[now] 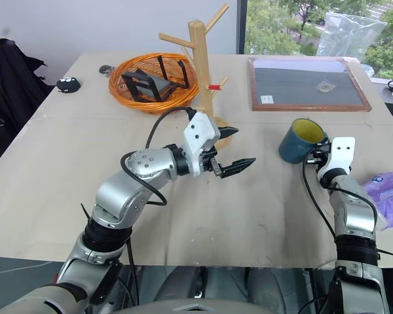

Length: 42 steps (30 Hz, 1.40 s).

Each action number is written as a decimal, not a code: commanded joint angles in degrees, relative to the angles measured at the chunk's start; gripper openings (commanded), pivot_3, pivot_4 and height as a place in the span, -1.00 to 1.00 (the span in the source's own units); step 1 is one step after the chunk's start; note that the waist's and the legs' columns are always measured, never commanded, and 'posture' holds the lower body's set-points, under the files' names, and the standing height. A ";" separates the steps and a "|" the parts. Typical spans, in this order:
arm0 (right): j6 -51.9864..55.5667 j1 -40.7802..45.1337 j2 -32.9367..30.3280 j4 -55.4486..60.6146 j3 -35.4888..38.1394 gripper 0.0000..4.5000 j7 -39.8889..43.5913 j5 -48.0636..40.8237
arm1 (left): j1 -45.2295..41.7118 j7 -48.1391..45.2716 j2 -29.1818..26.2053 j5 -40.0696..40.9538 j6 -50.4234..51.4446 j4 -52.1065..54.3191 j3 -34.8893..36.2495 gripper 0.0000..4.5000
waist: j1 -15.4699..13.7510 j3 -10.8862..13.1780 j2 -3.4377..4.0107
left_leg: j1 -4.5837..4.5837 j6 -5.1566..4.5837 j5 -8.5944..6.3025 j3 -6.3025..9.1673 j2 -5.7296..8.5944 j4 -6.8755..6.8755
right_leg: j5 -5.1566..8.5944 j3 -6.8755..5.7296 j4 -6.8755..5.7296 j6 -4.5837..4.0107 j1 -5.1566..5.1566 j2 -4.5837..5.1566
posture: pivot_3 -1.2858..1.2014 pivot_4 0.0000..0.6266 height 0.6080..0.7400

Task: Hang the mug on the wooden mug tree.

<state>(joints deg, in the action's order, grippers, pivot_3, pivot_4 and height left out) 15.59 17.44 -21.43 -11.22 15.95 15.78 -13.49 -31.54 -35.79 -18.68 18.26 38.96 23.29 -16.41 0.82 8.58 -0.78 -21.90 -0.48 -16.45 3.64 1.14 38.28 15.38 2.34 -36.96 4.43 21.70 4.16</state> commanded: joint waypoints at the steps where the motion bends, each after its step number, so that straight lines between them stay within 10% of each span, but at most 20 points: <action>1: -1.49 0.73 -0.65 1.67 0.40 -0.94 0.57 -0.31 | -0.60 -0.30 0.07 0.59 -0.64 0.97 0.99 1.00 | -0.01 0.00 0.00 | 0.00 0.00 0.00 0.00 0.00 0.01 | 0.00 0.00 0.00 0.00 0.00 0.00 | 0.03 -0.52 1.00; 17: 25.67 15.46 -25.44 31.26 -10.62 -0.94 27.53 -14.68 | 19.47 -3.50 -3.35 12.80 -6.79 10.77 18.31 1.00 | 0.09 0.08 0.10 | 0.00 -0.13 -0.08 0.15 -0.26 -0.02 | -0.01 -0.01 0.04 -0.01 0.02 -0.03 | 0.03 -0.52 1.00; 27: 30.33 40.11 -19.52 19.56 -27.07 -0.94 30.33 -7.61 | 21.03 -3.78 -3.83 20.03 -11.10 9.26 26.60 1.00 | -0.08 0.11 0.04 | -0.18 0.00 -0.02 0.26 -0.19 0.01 | -0.01 -0.15 0.15 -0.02 0.11 0.04 | 0.03 -0.52 1.00; 42: 24.86 48.38 -11.94 4.18 -32.23 -0.94 35.78 0.65 | 26.98 -1.67 -4.29 19.84 -19.20 9.74 30.24 1.00 | 0.14 0.09 0.01 | -0.90 0.04 -0.01 0.15 -0.19 0.00 | -0.03 -0.07 0.00 -0.04 0.99 0.06 | 0.03 -0.52 1.00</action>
<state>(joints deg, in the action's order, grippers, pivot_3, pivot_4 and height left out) 42.06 64.04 -33.23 -7.60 -17.10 50.71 -13.49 -4.93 -37.61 -22.32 38.30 21.92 30.88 12.00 0.96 8.68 -0.77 -22.80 -0.44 -16.46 3.78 0.95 38.28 15.36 2.27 -36.96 4.38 22.69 4.21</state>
